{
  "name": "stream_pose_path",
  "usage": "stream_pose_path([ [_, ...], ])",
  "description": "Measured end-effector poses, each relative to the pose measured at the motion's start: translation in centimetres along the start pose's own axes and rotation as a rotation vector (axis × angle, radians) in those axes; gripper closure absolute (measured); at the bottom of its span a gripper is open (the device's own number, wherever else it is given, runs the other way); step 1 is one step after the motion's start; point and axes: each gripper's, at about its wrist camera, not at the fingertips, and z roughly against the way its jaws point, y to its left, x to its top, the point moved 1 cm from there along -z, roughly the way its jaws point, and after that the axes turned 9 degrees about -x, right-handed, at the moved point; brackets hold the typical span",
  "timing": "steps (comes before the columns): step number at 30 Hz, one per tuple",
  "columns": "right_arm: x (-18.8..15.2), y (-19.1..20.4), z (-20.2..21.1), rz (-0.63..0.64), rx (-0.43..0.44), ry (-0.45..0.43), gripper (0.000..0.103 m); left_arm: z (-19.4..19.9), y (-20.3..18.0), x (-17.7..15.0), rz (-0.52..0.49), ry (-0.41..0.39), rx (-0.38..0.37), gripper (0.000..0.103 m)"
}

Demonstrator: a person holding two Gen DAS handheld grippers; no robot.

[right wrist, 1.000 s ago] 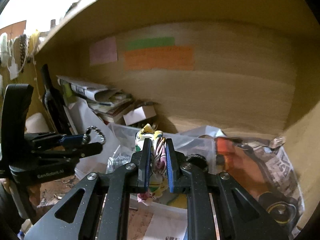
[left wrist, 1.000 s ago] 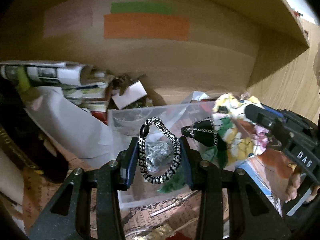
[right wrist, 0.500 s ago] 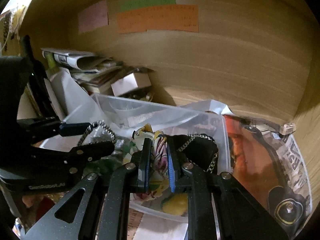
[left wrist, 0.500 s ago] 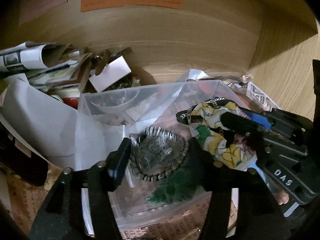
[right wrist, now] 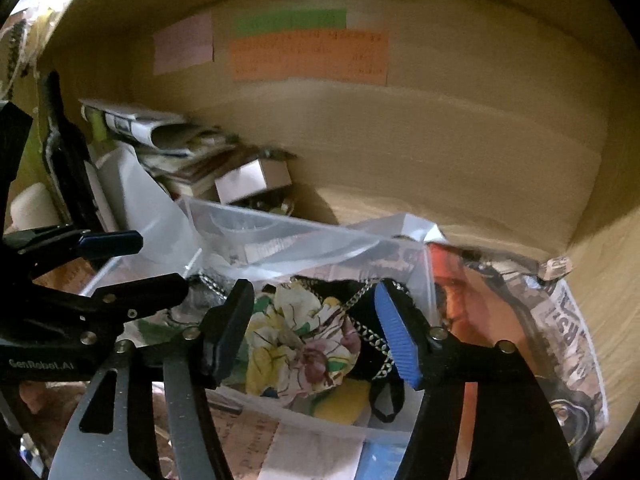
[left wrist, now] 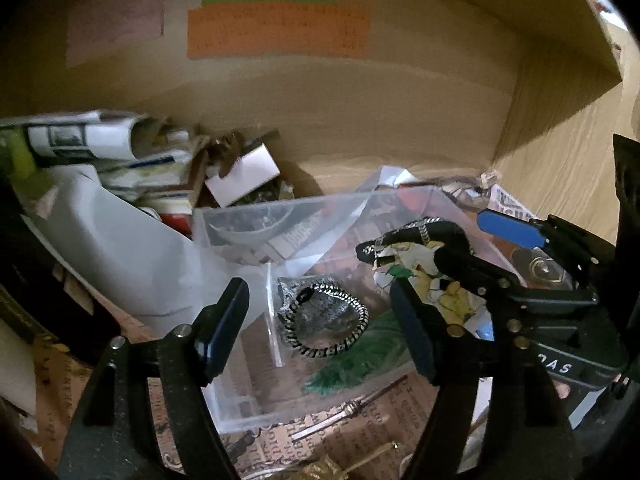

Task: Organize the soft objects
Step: 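Drop the braided bracelet in with left tool while right drops floral cloth, then drop the red pouch in with left tool while right drops white bag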

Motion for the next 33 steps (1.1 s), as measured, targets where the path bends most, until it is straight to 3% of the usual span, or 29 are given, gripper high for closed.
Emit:
stream_pose_path([
  [2, 0.2, -0.1, 1.1, -0.003, -0.001, -0.024, 0.037, 1.2, -0.3, 0.1, -0.006, -0.026, 0.0, 0.025],
  [4, 0.4, -0.2, 2.1, -0.013, -0.007, -0.042, 0.026, 2.3, -0.6, 0.1, -0.015, -0.049, 0.006, 0.024],
  [14, -0.2, -0.2, 8.0, -0.03, 0.002, -0.142, 0.017, 7.9, -2.6, -1.9, -0.057, -0.153, 0.039, 0.005],
  [17, -0.9, -0.2, 9.1, -0.043, 0.01, -0.15, 0.008, 9.1, -3.0, -3.0, -0.056, -0.157, 0.038, 0.002],
  [19, -1.8, -0.2, 9.7, -0.052, 0.013, -0.15, 0.001, 9.6, -3.2, -3.9, -0.054, -0.153, 0.04, 0.001],
  [33, -7.8, 1.9, 10.0, -0.069, 0.101, -0.01, 0.001, 7.9, -2.3, -10.6, 0.019, -0.001, 0.054, 0.001],
])
